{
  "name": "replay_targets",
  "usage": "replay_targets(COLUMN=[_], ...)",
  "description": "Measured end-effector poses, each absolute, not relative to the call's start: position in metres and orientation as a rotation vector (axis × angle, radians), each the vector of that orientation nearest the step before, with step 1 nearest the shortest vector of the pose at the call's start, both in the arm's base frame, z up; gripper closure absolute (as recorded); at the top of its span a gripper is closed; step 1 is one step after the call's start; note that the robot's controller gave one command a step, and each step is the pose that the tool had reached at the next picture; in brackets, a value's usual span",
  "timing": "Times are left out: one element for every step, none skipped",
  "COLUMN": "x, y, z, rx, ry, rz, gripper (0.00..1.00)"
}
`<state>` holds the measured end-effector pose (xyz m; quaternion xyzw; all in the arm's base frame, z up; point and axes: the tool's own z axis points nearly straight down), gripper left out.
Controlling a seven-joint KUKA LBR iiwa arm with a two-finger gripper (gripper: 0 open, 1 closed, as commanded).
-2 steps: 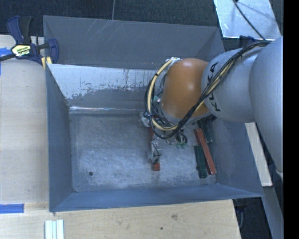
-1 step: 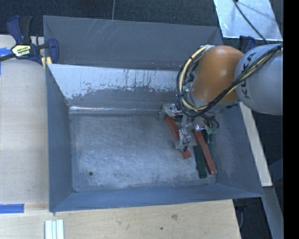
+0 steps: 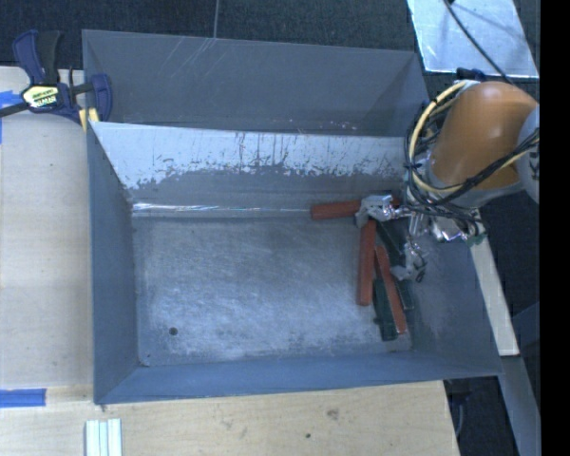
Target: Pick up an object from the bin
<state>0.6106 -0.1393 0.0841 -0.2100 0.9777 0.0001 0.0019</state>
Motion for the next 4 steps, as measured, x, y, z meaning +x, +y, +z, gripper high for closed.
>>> replay_targets(x=[0.611, 0.611, 0.621, 0.622], y=[-0.138, -0.138, -0.086, -0.087], z=[0.084, 0.084, 0.071, 0.072], rx=[-0.660, -0.659, -1.067, -1.061], ry=[3.067, 3.068, 2.953, 2.954], rz=[0.000, 0.000, 0.000, 0.002], gripper=[1.00, 0.00, 0.00, 1.00])
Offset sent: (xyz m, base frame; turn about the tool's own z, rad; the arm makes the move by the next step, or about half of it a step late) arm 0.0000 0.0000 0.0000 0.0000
